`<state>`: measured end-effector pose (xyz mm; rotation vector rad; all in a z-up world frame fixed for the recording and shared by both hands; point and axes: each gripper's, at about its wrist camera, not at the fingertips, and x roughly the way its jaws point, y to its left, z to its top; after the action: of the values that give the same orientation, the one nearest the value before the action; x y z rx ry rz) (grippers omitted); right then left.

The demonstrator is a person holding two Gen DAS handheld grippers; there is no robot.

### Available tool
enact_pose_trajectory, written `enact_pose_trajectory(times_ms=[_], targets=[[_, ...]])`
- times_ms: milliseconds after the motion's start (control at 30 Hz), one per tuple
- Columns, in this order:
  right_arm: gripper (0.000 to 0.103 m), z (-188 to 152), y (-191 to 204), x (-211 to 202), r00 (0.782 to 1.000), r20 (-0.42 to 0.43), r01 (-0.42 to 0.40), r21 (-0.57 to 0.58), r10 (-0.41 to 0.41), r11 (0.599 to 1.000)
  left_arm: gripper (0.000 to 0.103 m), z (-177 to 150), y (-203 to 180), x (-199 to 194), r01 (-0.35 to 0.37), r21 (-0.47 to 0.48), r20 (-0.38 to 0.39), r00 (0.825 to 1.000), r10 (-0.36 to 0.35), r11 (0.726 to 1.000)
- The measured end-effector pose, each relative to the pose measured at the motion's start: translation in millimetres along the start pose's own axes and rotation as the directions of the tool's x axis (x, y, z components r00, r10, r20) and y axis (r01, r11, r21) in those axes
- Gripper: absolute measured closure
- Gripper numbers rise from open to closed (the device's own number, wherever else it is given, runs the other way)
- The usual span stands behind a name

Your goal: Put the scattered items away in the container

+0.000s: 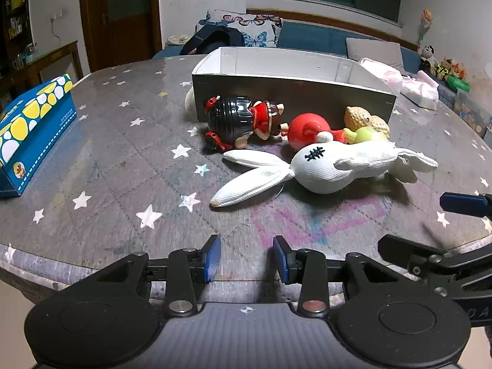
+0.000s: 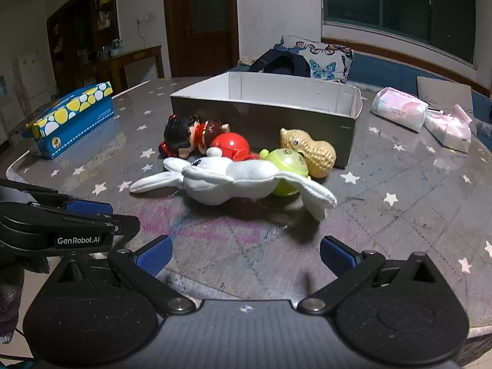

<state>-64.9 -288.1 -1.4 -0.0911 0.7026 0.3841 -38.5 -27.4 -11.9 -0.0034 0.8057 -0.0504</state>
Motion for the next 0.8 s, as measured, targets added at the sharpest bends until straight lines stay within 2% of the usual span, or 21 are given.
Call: enact_pose_trajectory(times_ms=[800], targets=[[0.000, -6, 5, 1, 0.999, -0.028, 0.029, -0.014, -0.030, 0.999, 0.063, -6, -12, -7, -0.013, 0.022, 0.005, 1.000, 0.013, 1.000]])
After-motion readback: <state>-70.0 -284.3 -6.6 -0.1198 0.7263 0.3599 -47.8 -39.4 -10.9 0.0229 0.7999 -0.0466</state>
